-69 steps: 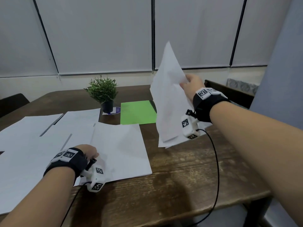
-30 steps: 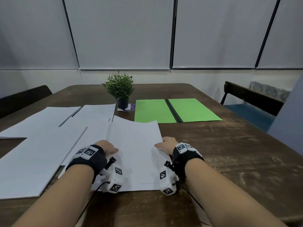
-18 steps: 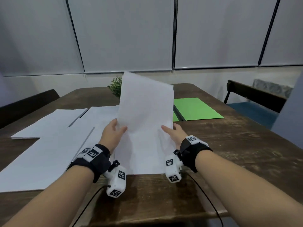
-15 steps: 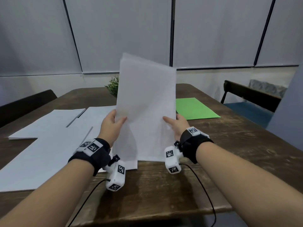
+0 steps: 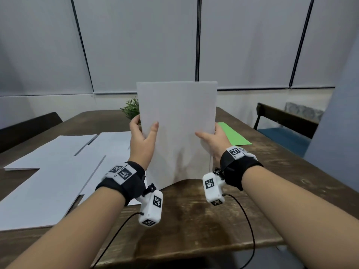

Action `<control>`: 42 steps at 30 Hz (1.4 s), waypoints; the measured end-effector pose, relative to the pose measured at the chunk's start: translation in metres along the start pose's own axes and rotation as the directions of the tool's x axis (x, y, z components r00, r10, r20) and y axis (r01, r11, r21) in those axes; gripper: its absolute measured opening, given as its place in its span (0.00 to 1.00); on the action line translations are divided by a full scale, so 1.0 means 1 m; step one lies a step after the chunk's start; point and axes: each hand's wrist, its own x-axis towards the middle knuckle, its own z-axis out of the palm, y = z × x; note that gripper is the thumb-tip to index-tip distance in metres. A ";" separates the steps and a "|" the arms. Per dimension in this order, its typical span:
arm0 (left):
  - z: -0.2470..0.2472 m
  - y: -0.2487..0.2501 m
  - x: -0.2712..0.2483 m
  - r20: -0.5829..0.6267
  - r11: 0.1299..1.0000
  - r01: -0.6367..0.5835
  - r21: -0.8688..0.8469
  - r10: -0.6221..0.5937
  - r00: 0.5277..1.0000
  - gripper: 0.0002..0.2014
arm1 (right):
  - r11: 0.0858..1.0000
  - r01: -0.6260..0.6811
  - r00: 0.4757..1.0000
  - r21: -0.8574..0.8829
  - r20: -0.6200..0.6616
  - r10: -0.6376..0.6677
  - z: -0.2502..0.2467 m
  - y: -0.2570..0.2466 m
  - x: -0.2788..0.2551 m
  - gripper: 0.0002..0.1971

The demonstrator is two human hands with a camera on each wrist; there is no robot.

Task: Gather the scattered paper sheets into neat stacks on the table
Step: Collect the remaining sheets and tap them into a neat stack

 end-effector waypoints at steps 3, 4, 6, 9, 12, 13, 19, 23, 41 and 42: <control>0.006 -0.009 -0.008 0.030 0.997 0.070 -0.009 -0.070 0.997 0.23 | 0.997 -0.077 0.997 0.017 0.032 0.076 -0.004 0.009 -0.005 0.20; 0.009 -0.010 -0.008 0.028 0.998 0.070 -0.001 -0.070 0.997 0.22 | 0.997 -0.072 0.997 0.024 0.025 0.071 -0.003 0.009 -0.006 0.22; 0.016 -0.008 -0.006 0.016 1.000 0.025 0.015 -0.025 1.000 0.20 | 0.999 -0.036 0.999 0.020 -0.014 0.036 -0.001 0.004 -0.005 0.24; 0.020 -0.004 0.003 -0.006 0.998 -0.050 0.039 0.051 0.999 0.18 | 1.000 -0.001 0.999 0.022 -0.047 0.002 -0.001 -0.007 0.000 0.20; 0.021 -0.012 0.008 -0.029 1.000 -0.016 0.026 0.017 0.999 0.22 | 1.000 0.018 0.999 0.006 -0.029 -0.018 0.001 -0.005 0.002 0.29; 0.021 -0.016 0.005 -0.029 0.999 0.025 0.024 -0.024 0.999 0.24 | 1.000 -0.004 1.000 0.001 -0.016 0.004 0.002 -0.001 0.000 0.32; 0.021 -0.035 -0.015 0.052 0.988 0.155 0.003 -0.155 0.987 0.19 | 0.993 -0.116 0.993 -0.038 0.004 0.116 0.003 0.028 -0.008 0.18; 0.018 -0.044 -0.012 0.030 0.987 0.152 0.051 -0.153 0.988 0.14 | 0.994 -0.100 0.994 -0.037 -0.047 0.098 0.002 0.035 -0.001 0.16; -0.097 -0.076 0.035 -0.140 0.403 0.434 0.806 -0.582 0.801 0.25 | 0.770 -0.208 0.963 -0.603 0.012 0.269 0.007 0.062 -0.007 0.17; -0.108 -0.078 0.036 -0.158 0.310 0.404 0.861 -0.593 0.790 0.25 | 0.748 -0.216 0.956 -0.628 0.018 0.291 0.009 0.065 -0.008 0.16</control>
